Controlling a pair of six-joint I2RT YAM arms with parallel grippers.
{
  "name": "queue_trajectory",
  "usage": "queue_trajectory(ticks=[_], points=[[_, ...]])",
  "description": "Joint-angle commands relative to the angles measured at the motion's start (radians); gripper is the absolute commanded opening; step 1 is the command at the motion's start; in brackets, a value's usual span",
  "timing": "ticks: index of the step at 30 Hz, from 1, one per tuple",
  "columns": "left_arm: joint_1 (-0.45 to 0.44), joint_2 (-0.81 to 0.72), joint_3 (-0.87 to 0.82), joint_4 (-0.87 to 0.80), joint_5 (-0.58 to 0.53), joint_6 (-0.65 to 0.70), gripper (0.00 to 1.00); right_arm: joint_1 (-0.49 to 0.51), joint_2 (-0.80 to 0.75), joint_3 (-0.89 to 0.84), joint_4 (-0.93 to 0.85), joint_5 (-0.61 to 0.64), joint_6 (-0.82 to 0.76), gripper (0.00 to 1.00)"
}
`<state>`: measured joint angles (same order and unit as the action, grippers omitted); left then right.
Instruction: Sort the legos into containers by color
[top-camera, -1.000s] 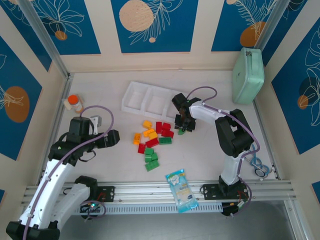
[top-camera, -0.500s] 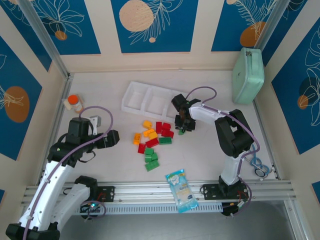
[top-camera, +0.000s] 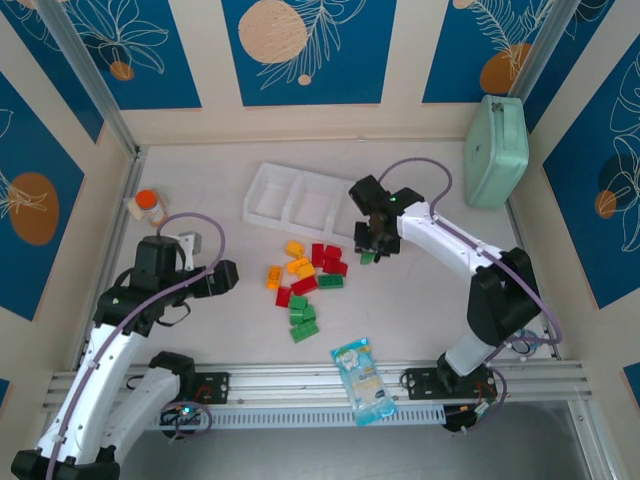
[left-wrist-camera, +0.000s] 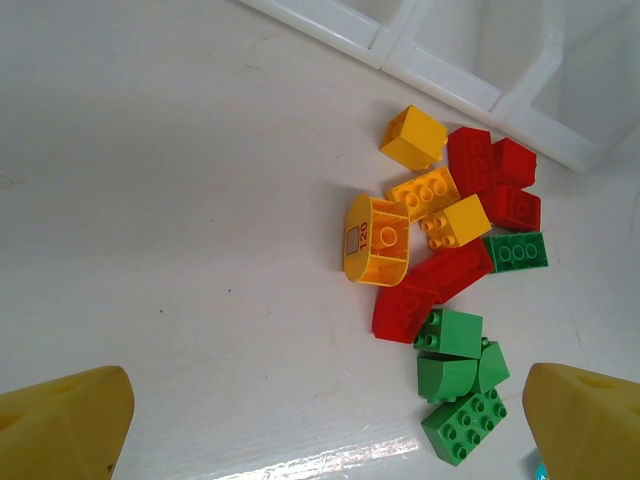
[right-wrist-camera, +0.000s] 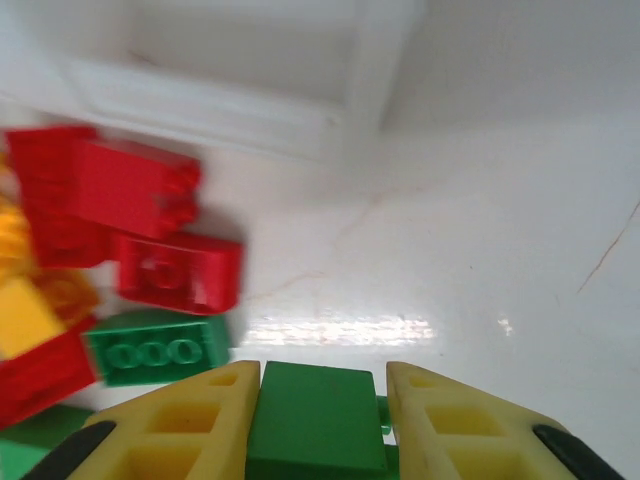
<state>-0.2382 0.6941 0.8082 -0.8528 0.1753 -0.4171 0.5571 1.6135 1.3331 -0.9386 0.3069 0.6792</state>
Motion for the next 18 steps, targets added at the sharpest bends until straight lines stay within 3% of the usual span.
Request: queue_trajectory(ticks=[1,8,13,18], points=[[-0.004,-0.017,-0.009,0.008,-0.008,0.018,1.0,-0.004,0.01,0.111,-0.02,-0.026,-0.047,0.28],[-0.003,-0.026,-0.007,0.007,-0.013,0.018,0.99,-0.063,0.252,0.395,-0.057,0.005,-0.152,0.27],[-0.003,-0.034,-0.008,0.007,-0.016,0.018,0.99,-0.121,0.372,0.489,-0.047,-0.021,-0.188,0.29],[-0.003,-0.034,-0.009,0.008,-0.017,0.017,0.99,-0.158,0.444,0.545,-0.056,-0.026,-0.2,0.39]])
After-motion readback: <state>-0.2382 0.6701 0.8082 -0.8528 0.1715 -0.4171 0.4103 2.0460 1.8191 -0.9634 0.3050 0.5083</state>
